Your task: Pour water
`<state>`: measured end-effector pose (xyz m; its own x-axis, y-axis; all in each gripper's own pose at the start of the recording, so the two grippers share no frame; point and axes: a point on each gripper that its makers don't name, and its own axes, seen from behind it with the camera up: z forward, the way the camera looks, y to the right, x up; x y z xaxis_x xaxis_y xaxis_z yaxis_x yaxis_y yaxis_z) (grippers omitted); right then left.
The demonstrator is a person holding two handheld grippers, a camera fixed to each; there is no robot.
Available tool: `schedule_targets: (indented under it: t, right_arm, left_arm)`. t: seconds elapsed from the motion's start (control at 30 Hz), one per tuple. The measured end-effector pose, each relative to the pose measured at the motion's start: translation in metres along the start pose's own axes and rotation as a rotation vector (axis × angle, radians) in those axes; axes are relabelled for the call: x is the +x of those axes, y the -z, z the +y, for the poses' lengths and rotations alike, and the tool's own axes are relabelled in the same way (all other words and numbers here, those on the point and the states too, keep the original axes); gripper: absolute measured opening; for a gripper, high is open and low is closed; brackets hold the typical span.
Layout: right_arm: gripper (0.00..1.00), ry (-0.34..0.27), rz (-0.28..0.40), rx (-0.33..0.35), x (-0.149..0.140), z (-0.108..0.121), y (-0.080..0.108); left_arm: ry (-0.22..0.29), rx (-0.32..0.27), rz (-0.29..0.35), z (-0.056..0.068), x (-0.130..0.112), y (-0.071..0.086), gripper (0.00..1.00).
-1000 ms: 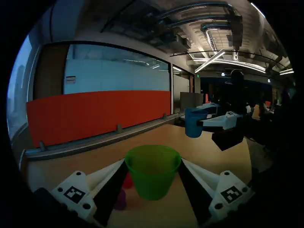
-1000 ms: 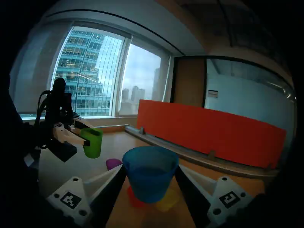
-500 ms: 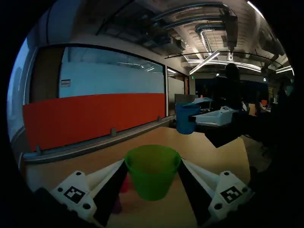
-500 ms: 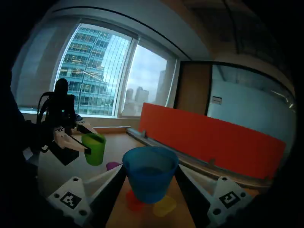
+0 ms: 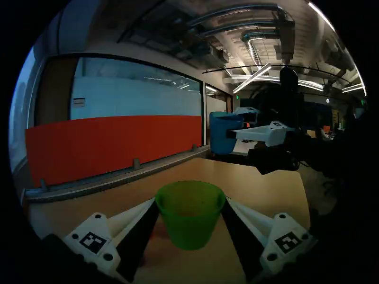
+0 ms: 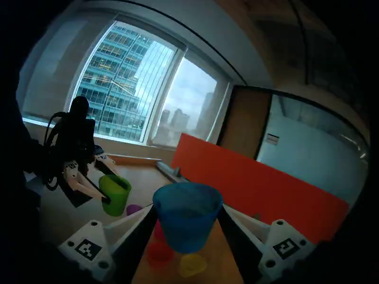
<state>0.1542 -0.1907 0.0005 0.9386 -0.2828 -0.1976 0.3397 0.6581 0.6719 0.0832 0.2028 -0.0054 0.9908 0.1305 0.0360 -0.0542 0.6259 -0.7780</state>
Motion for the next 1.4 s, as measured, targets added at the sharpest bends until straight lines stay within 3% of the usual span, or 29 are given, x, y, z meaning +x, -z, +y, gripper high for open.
schedule_targets:
  t: [0.8,1.4]
  right_arm:
    - [0.89,0.29,0.009,0.016,0.041,-0.006,-0.019]
    - [0.89,0.479,0.023,0.014,0.069,-0.004,-0.039]
  left_arm:
    - [-0.013,-0.044,0.014,0.018,0.003,-0.008,0.87]
    - [-0.012,-0.061,0.022,0.025,0.005,-0.015,0.87]
